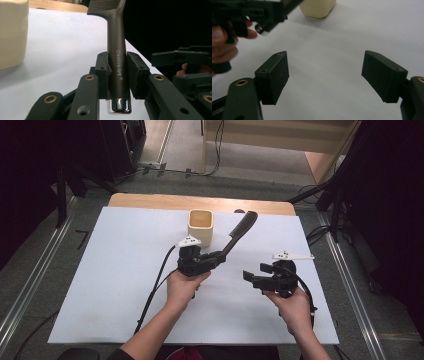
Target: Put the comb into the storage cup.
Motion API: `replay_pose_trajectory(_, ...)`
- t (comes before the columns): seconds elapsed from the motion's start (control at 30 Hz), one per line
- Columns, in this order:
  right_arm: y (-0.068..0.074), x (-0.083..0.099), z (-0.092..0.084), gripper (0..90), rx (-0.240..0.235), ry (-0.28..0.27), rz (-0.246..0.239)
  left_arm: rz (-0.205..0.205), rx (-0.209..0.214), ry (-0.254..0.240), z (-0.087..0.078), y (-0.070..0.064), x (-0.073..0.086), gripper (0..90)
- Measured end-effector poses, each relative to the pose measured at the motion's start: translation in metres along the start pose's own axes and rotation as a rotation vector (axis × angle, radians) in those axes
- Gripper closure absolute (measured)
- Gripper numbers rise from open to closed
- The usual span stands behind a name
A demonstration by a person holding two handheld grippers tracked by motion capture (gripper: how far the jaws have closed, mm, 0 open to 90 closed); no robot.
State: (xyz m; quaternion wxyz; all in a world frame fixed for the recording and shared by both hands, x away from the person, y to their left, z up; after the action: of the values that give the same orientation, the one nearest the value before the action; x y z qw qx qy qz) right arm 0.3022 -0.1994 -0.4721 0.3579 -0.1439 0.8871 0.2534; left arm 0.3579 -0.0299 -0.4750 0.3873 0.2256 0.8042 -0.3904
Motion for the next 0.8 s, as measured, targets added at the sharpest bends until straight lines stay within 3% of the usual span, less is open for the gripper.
replay_pose_trajectory(0.33,0.001,-0.018,0.005,20.6,0.012,-0.018,0.016,-0.044,0.005,-0.038,0.02,-0.003,0.015,73.5)
replay_pose_trajectory(0.4,0.001,-0.023,0.004,20.6,0.026,-0.025,0.008,-0.05,0.003,-0.049,0.024,-0.003,0.017,73.5)
replay_pose_trajectory(0.6,-0.003,-0.038,0.01,20.6,0.054,-0.047,0.05,-0.097,0.0,-0.121,0.029,-0.004,0.017,73.5)
replay_pose_trajectory(0.8,-0.004,-0.052,0.017,20.6,0.125,-0.087,0.041,-0.122,0.004,-0.163,0.037,-0.004,0.018,73.5)
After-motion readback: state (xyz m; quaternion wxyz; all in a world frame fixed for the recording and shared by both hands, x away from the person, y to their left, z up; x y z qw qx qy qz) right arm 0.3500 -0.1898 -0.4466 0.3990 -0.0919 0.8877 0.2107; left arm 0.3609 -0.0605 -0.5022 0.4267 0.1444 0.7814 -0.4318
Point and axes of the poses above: each handheld gripper's, and its own axes: z roughly forward along the jaws, x roughly out of its underside, y roughly to its left, the point moved 7 cm from there along z, roughly forward along the jaws, and after that the axes turned 3 degrees about -x, right-handed, at the moved point
